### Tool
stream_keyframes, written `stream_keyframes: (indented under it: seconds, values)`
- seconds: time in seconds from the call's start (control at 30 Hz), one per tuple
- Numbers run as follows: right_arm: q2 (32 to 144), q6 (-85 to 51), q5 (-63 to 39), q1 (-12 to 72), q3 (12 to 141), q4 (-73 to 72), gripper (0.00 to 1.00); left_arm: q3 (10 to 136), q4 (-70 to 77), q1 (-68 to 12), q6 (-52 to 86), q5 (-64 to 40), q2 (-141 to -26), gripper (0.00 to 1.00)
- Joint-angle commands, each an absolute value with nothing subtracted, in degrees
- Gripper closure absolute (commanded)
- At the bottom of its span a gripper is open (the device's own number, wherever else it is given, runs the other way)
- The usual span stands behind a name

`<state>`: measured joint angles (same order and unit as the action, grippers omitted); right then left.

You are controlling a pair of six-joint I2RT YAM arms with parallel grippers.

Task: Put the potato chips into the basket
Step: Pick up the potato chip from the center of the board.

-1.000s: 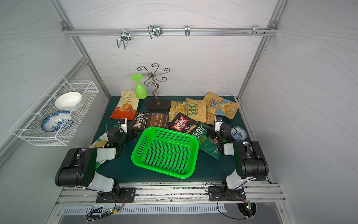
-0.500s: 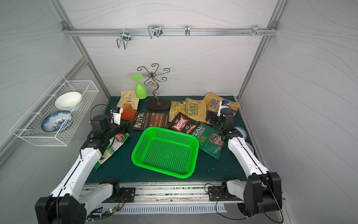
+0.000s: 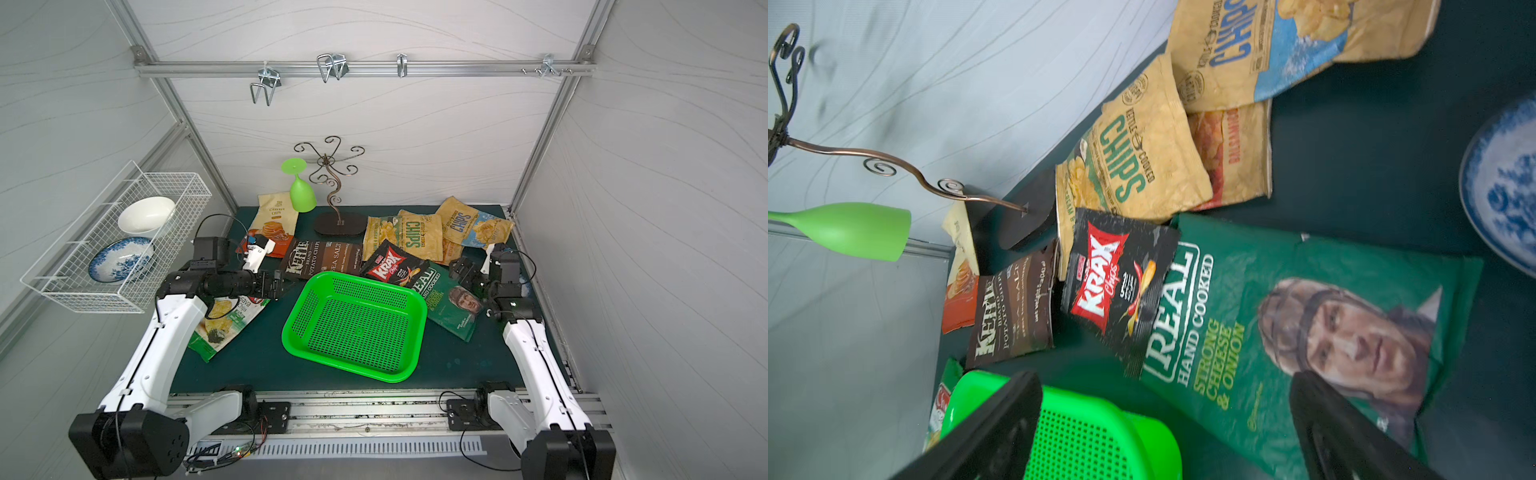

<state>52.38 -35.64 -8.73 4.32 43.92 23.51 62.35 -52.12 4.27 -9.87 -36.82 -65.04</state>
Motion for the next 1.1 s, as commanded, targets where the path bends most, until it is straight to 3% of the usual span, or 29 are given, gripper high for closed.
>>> stream_keyframes:
  seconds: [0.0, 0.27, 0.53, 0.87, 1.07]
  values:
    - [47.8, -38.1, -4.8, 4.7, 42.4, 38.4, 0.08, 62.4, -55.6, 4.6, -11.4, -38.8, -64.2, 0.02]
    - [39.3, -41.5, -5.1, 4.7, 34.0, 43.0, 0.20, 55.9, -49.2, 4.6, -10.3, -34.1, -60.0, 0.01]
    - [40.9, -42.6, -3.8, 4.1, 29.9, 40.4, 0.35, 54.7, -47.8, 4.7, -9.9, -34.8, -59.8, 0.01]
    - [47.5, -44.1, 0.0, 1.9, 26.6, 35.0, 0.36, 54.3, -47.4, 4.7, -10.0, -34.5, -60.0, 0.01]
    - [50.0, -45.1, 1.5, 1.5, 25.4, 31.6, 0.41, 54.5, -47.9, 4.6, -9.8, -35.1, -59.9, 0.01]
